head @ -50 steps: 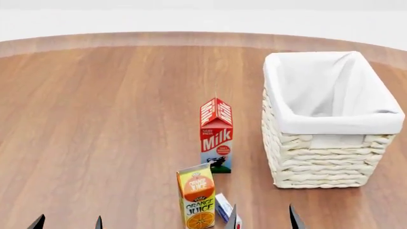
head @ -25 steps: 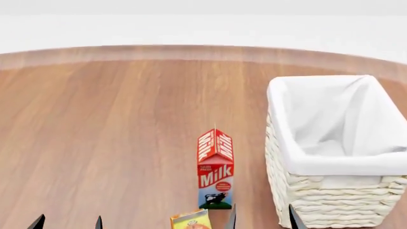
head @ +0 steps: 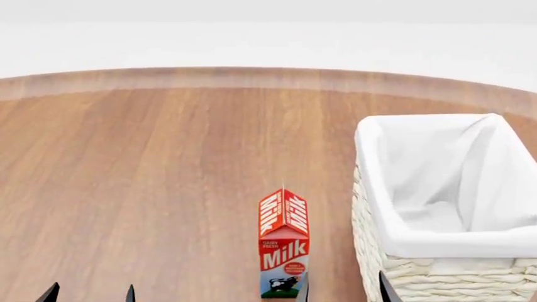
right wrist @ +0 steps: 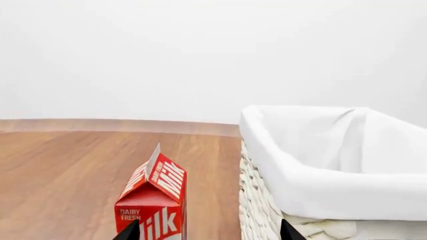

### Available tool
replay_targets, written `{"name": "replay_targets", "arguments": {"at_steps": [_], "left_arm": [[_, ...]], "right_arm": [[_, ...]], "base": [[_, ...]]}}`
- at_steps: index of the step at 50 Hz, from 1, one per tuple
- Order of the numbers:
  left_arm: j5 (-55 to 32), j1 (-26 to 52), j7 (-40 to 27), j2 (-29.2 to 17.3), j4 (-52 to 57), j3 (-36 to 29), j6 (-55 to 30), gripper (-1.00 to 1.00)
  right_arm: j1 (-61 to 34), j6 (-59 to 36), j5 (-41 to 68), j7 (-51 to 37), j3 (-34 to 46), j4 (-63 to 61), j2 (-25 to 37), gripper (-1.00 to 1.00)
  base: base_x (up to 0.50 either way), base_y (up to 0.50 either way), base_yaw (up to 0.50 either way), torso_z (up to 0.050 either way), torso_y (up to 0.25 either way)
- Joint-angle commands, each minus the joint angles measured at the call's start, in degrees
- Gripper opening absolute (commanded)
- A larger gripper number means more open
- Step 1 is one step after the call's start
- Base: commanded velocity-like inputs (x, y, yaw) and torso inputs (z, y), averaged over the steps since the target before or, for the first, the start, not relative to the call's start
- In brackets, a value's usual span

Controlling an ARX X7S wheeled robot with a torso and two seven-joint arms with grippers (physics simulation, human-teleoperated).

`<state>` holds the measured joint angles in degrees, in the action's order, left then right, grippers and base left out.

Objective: Pick up the orange juice, and put it in the basket.

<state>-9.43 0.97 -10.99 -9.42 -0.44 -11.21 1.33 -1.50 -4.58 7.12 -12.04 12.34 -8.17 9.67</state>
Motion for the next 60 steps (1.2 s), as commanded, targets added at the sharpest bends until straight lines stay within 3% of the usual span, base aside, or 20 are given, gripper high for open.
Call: {"name": "replay_targets", "arguments": {"at_steps": [1, 27, 60], "left_arm": [[-0.3, 0.0, -0.4, -0.3, 0.0, -0.4, 0.1, 1.0], [-1.0, 0.2, -1.1, -1.0, -0.1, -1.2, 0.3, 1.0], [-1.7, 0.4, -2.0, -1.7, -0.2, -2.2, 0.5, 1.0]], "right_arm": [[1.8, -0.5, 0.4, 0.5, 1.7, -2.8, 0.7, 1.0], [6.1, -0.1, -1.7, 0.7, 7.6, -7.4, 2.0, 1.0], [6.7, 6.1, -3.1, 1.0, 12.3, 1.0, 2.0, 1.0]], "base": [[0.0, 0.0, 0.0, 0.0, 0.0], [0.0, 0.0, 0.0, 0.0, 0.0], [0.0, 0.0, 0.0, 0.0, 0.0]]}}
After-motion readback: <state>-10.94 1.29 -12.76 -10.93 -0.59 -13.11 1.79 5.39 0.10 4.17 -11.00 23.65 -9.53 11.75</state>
